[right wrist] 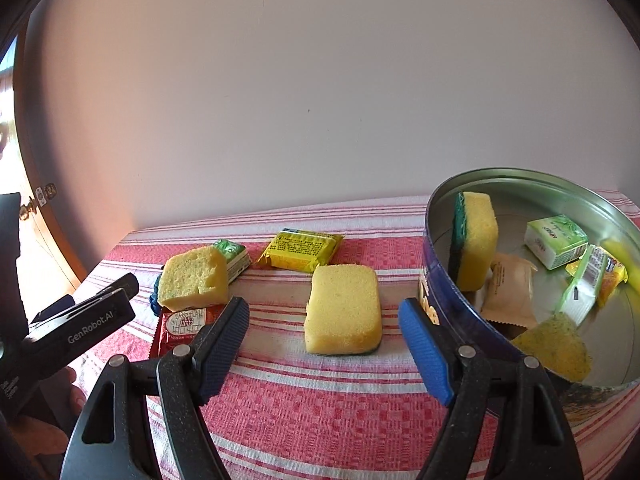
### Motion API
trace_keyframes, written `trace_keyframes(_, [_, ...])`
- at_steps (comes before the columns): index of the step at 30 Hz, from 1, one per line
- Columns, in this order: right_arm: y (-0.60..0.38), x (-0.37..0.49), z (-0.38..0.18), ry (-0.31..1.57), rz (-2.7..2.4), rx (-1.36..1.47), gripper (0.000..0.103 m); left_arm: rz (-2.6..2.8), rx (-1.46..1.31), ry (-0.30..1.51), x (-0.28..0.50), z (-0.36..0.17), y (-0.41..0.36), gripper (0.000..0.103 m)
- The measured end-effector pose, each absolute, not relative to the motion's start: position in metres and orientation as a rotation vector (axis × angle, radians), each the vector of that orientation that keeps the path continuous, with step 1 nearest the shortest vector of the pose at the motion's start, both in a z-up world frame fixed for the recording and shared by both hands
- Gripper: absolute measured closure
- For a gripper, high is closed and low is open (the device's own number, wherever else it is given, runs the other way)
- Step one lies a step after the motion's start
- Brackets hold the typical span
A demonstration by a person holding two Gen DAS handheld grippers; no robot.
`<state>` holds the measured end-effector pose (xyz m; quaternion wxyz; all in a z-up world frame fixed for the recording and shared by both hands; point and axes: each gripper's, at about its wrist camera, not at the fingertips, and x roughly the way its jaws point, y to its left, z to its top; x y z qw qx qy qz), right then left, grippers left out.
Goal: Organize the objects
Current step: 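Move both tools back toward the red pastry and yellow sponge on the cloth, then grasp the red pastry with the left tool while the right grasps the yellow sponge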
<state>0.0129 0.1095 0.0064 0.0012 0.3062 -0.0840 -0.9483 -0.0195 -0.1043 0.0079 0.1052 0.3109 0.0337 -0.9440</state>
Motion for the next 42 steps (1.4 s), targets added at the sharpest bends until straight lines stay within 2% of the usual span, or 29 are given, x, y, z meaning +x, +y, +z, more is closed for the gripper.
trace_keyframes(10, [0.103,-0.039,-0.015,-0.299,-2.966,1.265,0.026,-2.832,1.014,0.057,-0.018,0.0,-0.086,0.001])
trace_keyframes(13, [0.103,-0.051,-0.022,-0.306,-2.94,1.361,0.03,-2.858,1.074,0.046,-0.021,-0.005,-0.079,0.001])
trace_keyframes(17, [0.097,-0.051,-0.016,-0.207,-2.931,1.356,0.047,-2.872,1.143,0.054,-0.025,-0.012,-0.073,0.001])
trace_keyframes(22, [0.108,-0.034,-0.01,-0.288,-2.879,1.301,0.048,-2.912,1.23,0.12,-0.026,-0.015,-0.071,0.001])
trace_keyframes(29, [0.115,0.026,0.02,-0.17,-2.903,1.104,0.049,-2.905,1.269,0.07,-0.028,-0.021,-0.059,0.001])
trace_keyframes(36, [0.126,0.054,0.017,-0.071,-2.913,0.958,0.049,-2.845,1.345,0.016,-0.041,-0.032,-0.036,0.001])
trace_keyframes(38, [0.128,0.054,0.018,-0.085,-2.904,0.934,0.049,-2.828,1.4,-0.007,-0.044,-0.037,-0.03,0.004])
trace_keyframes(39, [0.129,0.054,0.018,-0.087,-2.901,0.925,0.049,-2.82,1.419,-0.008,-0.046,-0.039,-0.029,0.011])
trace_keyframes(42, [0.129,0.051,0.017,-0.083,-2.891,0.924,0.049,-2.827,1.403,0.044,-0.045,-0.038,-0.033,0.02])
